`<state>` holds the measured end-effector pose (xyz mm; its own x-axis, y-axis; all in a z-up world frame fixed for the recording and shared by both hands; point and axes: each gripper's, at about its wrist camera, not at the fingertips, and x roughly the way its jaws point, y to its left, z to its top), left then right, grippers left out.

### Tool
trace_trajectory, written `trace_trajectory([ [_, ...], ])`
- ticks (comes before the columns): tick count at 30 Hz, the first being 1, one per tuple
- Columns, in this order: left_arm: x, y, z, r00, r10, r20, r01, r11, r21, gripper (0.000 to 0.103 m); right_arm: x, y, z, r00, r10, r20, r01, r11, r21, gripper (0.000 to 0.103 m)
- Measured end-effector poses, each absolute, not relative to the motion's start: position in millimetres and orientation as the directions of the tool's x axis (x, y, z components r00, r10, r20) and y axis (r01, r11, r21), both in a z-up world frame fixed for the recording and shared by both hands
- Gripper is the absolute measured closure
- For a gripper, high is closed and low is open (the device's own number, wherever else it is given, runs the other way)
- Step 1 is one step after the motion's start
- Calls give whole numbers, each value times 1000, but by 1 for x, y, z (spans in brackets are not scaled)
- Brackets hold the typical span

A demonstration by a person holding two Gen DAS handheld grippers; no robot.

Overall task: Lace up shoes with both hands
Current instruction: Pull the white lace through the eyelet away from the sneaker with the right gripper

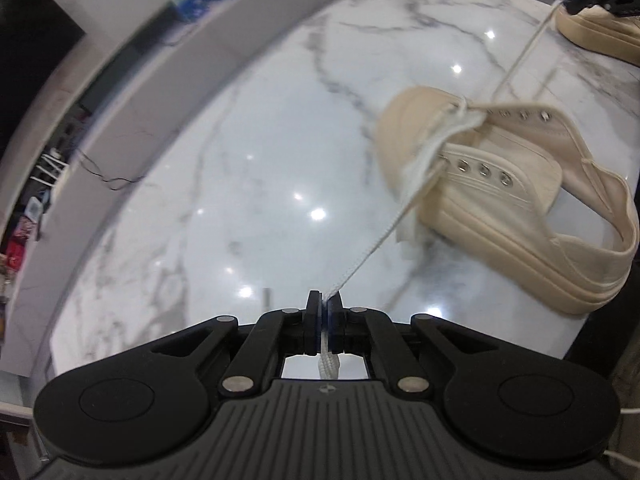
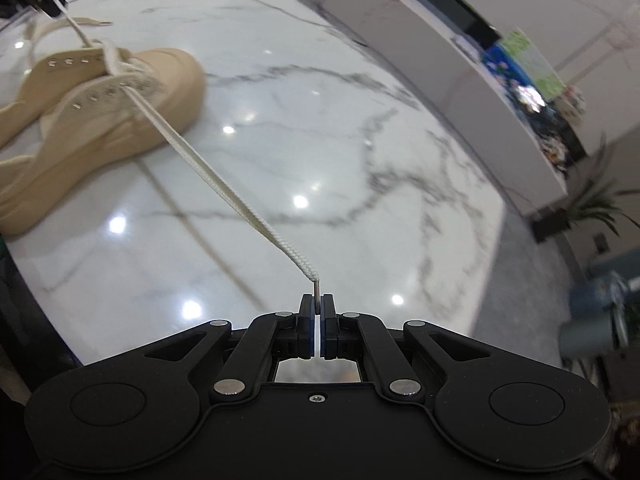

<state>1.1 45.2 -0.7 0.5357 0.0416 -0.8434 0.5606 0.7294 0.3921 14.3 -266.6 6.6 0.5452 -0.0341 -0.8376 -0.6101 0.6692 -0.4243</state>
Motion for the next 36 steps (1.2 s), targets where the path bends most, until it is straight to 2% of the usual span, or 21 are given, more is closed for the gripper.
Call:
trace_trajectory([
  [12, -12, 31, 21, 605, 60, -794, 541, 700, 466, 101, -1, -336, 43, 605, -240, -759, -385, 746, -543, 102],
  [24, -22, 21, 38, 672, 101, -734, 492, 679, 544, 102, -23, -375, 80, 654, -365, -662, -223, 744, -630, 102],
  [31, -22, 21, 42, 685, 106, -721, 475, 686, 552, 102, -25, -362, 89, 693, -332, -640, -225, 744, -629, 102],
  [36, -17, 24, 40, 683, 119, -721, 463, 693, 553, 99, -25, -336, 91, 719, -239, -653, -288, 753, -592, 102],
])
